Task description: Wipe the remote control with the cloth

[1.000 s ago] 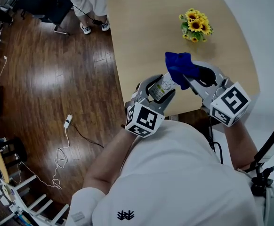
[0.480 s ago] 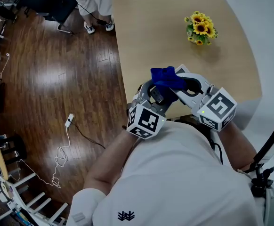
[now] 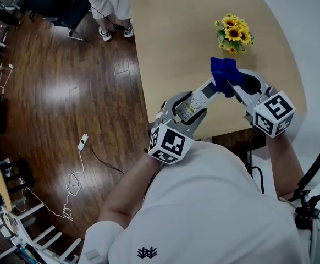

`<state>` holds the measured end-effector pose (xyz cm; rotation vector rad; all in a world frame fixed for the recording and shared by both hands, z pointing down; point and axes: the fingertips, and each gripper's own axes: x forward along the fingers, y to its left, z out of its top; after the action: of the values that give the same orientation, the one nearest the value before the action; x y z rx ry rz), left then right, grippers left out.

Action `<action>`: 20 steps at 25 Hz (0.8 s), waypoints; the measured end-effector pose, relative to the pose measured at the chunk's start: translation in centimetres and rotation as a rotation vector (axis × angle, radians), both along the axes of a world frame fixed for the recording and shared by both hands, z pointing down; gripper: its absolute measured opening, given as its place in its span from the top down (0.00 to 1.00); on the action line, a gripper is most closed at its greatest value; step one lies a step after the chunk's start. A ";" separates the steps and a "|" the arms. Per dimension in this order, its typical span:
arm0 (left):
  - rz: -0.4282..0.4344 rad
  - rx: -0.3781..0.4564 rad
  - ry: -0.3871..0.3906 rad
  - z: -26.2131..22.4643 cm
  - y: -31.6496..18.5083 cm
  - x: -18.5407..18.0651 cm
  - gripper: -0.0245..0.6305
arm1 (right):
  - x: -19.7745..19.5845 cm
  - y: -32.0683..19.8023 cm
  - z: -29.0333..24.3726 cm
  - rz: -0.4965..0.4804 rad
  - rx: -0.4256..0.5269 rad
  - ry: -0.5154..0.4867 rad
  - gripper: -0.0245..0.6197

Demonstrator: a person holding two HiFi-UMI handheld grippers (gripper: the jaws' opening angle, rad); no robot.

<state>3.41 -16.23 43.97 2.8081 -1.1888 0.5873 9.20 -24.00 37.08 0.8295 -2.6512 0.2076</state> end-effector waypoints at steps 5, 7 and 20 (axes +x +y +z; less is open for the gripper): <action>-0.070 -0.028 0.030 -1.1 -2.6 -0.9 0.54 | 3.0 -3.8 -1.4 0.094 -0.007 0.019 0.83; -0.127 -0.051 0.037 0.0 -2.8 -1.8 0.54 | 3.9 -3.4 -0.6 0.106 -0.025 0.023 0.83; -0.681 -0.348 0.079 15.7 -3.4 -11.2 0.54 | 8.2 1.1 6.9 0.112 -0.169 0.030 0.83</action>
<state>-7.77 -19.62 59.63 1.9490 -1.6963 0.5432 17.41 -22.93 43.98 0.9174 -2.5198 0.4380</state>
